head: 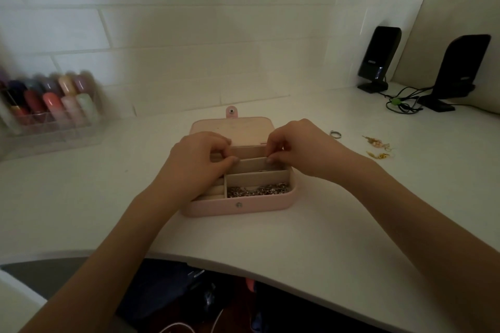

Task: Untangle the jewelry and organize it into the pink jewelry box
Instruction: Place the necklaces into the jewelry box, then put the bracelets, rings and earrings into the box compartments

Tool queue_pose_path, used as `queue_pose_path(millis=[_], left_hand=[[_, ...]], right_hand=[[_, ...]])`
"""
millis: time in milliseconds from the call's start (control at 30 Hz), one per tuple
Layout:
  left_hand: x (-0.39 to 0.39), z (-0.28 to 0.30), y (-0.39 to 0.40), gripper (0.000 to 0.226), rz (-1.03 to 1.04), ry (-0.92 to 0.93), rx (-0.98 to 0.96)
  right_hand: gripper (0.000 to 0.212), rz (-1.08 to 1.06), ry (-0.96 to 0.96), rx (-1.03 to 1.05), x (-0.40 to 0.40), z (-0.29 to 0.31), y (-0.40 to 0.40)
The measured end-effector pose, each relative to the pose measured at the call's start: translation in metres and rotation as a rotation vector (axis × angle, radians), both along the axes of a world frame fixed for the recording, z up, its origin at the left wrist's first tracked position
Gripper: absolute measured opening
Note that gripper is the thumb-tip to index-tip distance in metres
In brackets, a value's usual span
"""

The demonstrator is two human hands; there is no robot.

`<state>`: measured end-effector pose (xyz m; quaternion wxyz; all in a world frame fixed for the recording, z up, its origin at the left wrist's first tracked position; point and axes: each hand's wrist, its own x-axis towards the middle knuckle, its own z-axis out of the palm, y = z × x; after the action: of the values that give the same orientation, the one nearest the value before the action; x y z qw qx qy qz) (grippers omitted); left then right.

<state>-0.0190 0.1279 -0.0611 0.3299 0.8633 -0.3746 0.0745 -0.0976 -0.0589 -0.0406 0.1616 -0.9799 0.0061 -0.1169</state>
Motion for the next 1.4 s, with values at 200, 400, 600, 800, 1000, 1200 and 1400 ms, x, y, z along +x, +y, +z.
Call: queue_pose_path(millis=[200,400,600,800,1000,1200,1400], left_hand=[[0.0,-0.002,-0.002,0.016,-0.013,-0.045,0.014],[0.0,-0.004,-0.002,0.018,-0.02,-0.129,0.033],[-0.002,-0.004,-0.005,0.014,-0.006,-0.162,0.049],[0.0,-0.004,-0.004,0.015,-0.023,-0.171,0.056],[-0.001,-0.004,-0.005,0.014,-0.009,-0.198,0.07],[-0.002,-0.003,-0.004,0.015,-0.005,-0.22,0.08],[-0.003,0.001,0.0,0.013,0.008,-0.114,-0.012]], right_hand=[[0.005,-0.025,0.001,0.014,-0.001,-0.001,0.002],[0.003,-0.023,-0.008,0.02,-0.005,-0.004,0.004],[0.004,-0.025,-0.005,-0.017,-0.006,-0.003,0.005],[0.007,-0.024,-0.002,-0.064,-0.007,-0.002,0.006],[0.008,-0.027,0.001,-0.085,-0.006,-0.003,0.007],[0.008,-0.028,-0.009,-0.111,-0.005,-0.005,0.007],[0.022,-0.076,-0.089,0.26,-0.011,0.009,-0.014]])
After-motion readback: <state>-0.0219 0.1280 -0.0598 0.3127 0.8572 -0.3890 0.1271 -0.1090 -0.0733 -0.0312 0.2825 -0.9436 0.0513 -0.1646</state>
